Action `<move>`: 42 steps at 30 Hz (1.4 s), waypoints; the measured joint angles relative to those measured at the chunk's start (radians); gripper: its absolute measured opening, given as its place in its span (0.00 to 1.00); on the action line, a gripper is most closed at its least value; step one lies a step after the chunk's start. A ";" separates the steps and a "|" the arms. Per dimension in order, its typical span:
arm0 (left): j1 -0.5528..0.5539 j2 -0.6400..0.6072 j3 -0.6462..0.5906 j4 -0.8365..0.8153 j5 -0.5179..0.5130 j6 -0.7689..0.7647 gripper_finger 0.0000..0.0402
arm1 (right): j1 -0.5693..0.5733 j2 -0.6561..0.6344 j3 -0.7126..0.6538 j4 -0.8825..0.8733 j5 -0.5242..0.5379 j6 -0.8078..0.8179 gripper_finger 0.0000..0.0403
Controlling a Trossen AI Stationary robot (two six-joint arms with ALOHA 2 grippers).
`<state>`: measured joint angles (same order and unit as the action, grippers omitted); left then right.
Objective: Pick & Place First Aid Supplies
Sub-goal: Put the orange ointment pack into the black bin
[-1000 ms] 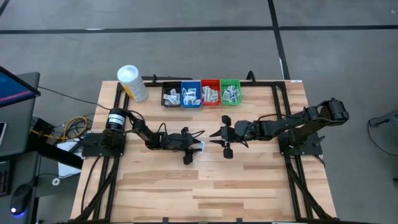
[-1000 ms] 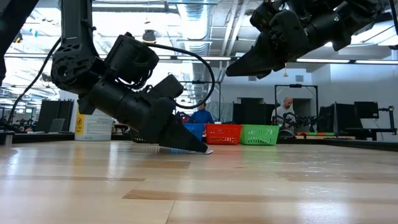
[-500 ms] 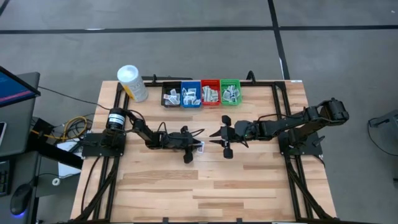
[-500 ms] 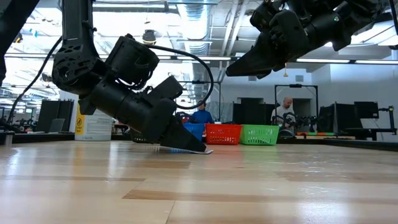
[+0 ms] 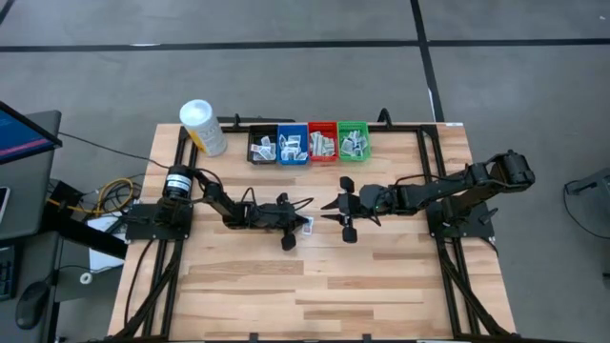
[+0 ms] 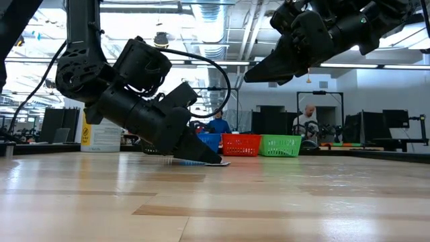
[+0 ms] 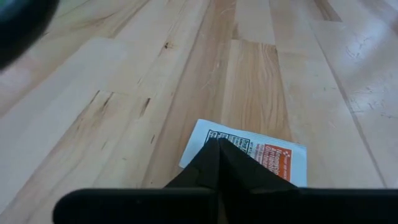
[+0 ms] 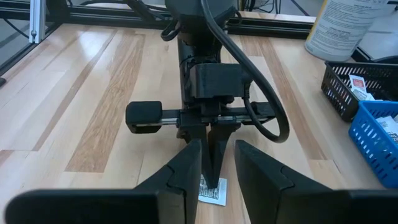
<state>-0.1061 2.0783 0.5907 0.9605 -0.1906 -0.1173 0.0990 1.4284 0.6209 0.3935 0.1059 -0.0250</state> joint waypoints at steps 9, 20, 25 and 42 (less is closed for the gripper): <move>-0.028 -0.048 -0.005 -0.019 -0.018 0.008 0.01 | 0.000 0.000 0.000 -0.001 0.000 0.000 0.23; -0.067 -0.185 -0.027 -0.081 -0.018 0.042 0.01 | 0.000 0.000 -0.002 -0.014 0.000 0.000 0.23; -0.067 -0.202 -0.047 -0.073 -0.015 0.039 0.01 | 0.000 0.000 -0.003 -0.016 0.000 0.000 0.23; -0.067 -0.194 -0.051 -0.065 0.026 0.059 0.30 | 0.000 0.000 -0.003 -0.012 0.000 0.000 0.23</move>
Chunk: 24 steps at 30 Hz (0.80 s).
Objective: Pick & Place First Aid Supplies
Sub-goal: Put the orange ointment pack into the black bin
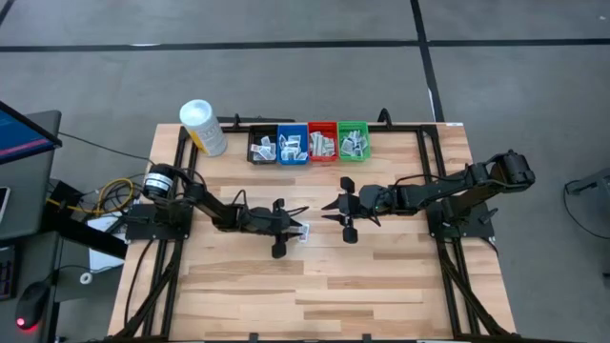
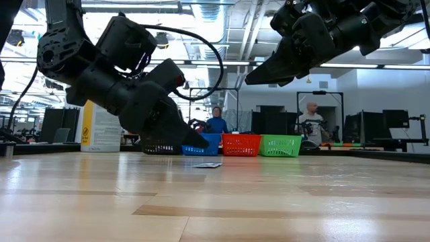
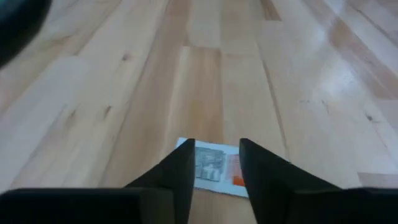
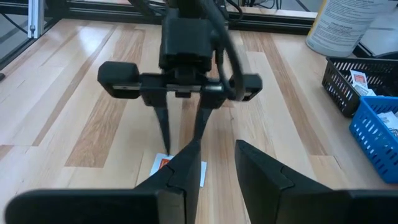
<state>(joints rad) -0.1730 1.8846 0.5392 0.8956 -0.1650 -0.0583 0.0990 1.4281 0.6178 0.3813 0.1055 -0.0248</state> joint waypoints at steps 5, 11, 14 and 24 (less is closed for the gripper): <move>0.000 0.049 0.002 0.004 0.023 -0.007 0.39 | 0.000 0.000 0.000 0.001 0.000 0.000 0.23; 0.005 0.170 0.036 0.088 0.009 -0.039 0.45 | 0.000 0.000 0.000 0.001 0.000 0.000 0.23; 0.005 0.226 0.058 0.132 0.002 -0.052 0.44 | 0.000 0.000 0.000 0.001 0.000 0.001 0.23; 0.006 0.273 0.068 0.189 -0.035 -0.080 0.26 | 0.000 0.000 0.000 -0.001 0.000 0.026 0.23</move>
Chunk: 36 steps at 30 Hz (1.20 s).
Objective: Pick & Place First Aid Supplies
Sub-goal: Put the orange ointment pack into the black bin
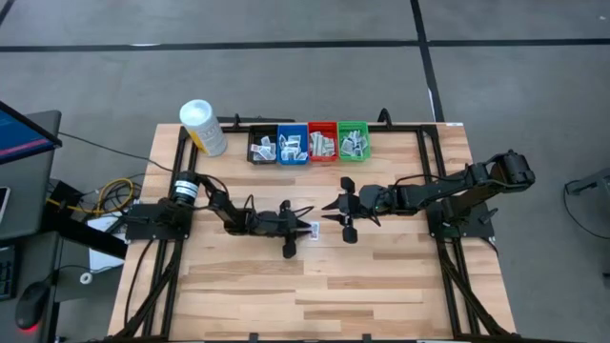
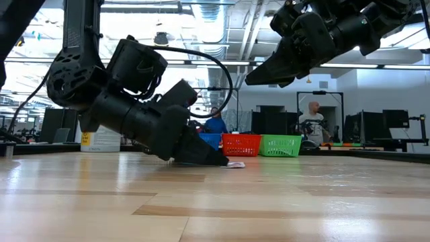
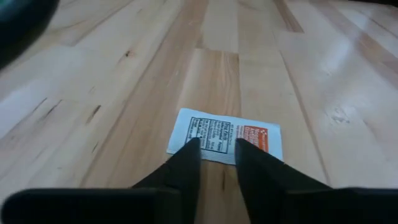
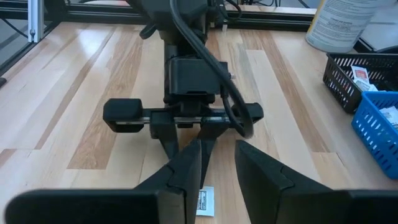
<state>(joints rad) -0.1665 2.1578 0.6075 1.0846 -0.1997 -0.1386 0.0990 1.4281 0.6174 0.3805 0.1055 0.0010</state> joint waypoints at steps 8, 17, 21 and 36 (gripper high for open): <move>0.001 0.000 -0.003 0.008 -0.003 -0.007 0.05 | 0.000 0.000 0.000 0.000 0.000 0.000 0.23; 0.001 0.002 -0.003 0.016 -0.005 -0.007 0.02 | 0.000 0.000 0.000 0.000 0.000 0.000 0.23; -0.005 -0.015 -0.005 0.022 -0.005 -0.015 0.02 | 0.000 0.000 0.000 -0.001 0.000 0.000 0.23; -0.045 -0.125 -0.008 -0.010 0.039 0.158 0.33 | 0.000 0.000 0.000 -0.006 0.000 -0.005 0.23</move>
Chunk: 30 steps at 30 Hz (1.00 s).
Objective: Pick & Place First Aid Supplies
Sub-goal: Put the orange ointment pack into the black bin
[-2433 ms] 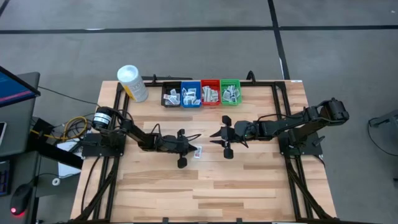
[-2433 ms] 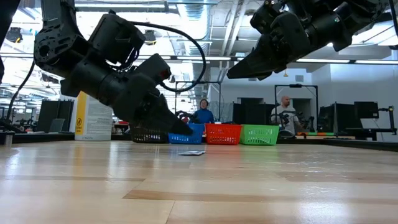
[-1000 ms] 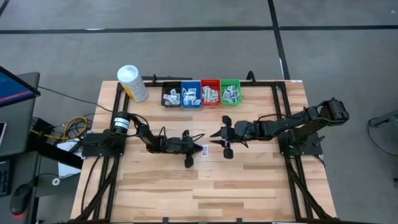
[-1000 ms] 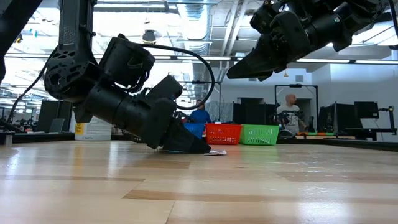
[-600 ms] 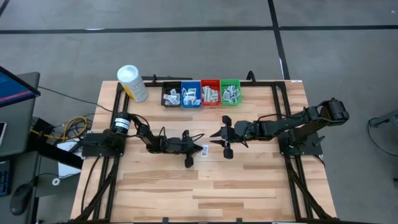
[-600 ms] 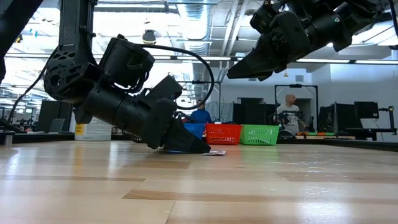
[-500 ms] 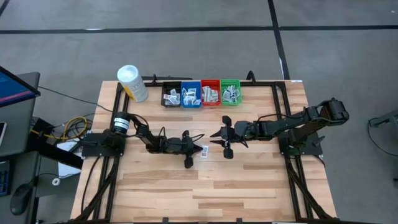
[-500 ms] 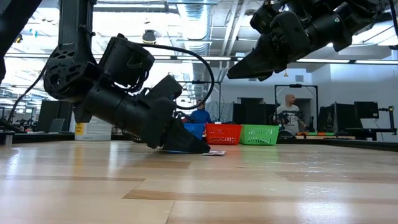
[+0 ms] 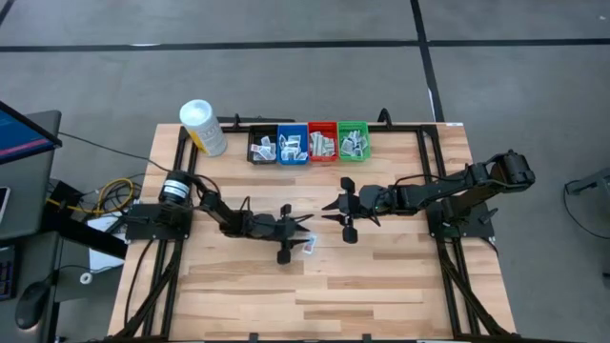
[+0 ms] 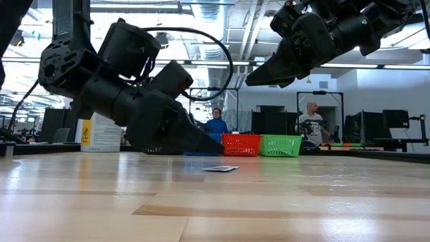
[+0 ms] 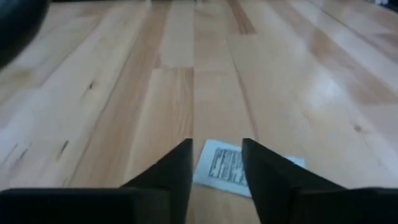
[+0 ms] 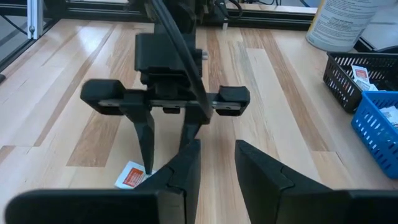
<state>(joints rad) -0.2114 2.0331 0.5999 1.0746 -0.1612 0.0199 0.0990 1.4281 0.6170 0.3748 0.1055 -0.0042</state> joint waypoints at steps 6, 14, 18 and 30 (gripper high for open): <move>0.000 0.028 0.027 0.004 0.048 -0.002 0.49 | 0.000 0.000 0.000 0.000 0.000 -0.002 0.23; 0.010 0.142 0.096 0.025 0.058 -0.046 0.60 | 0.000 0.000 0.000 0.000 0.000 -0.003 0.23; 0.019 0.203 0.102 0.055 0.022 -0.082 0.59 | 0.000 0.000 0.000 0.000 0.000 -0.003 0.23; 0.023 0.228 0.101 0.085 -0.014 -0.079 0.25 | 0.000 0.000 0.000 -0.006 0.000 -0.003 0.23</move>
<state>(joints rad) -0.1886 2.2610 0.7006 1.1595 -0.1753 -0.0588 0.0990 1.4281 0.6170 0.3691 0.1055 -0.0071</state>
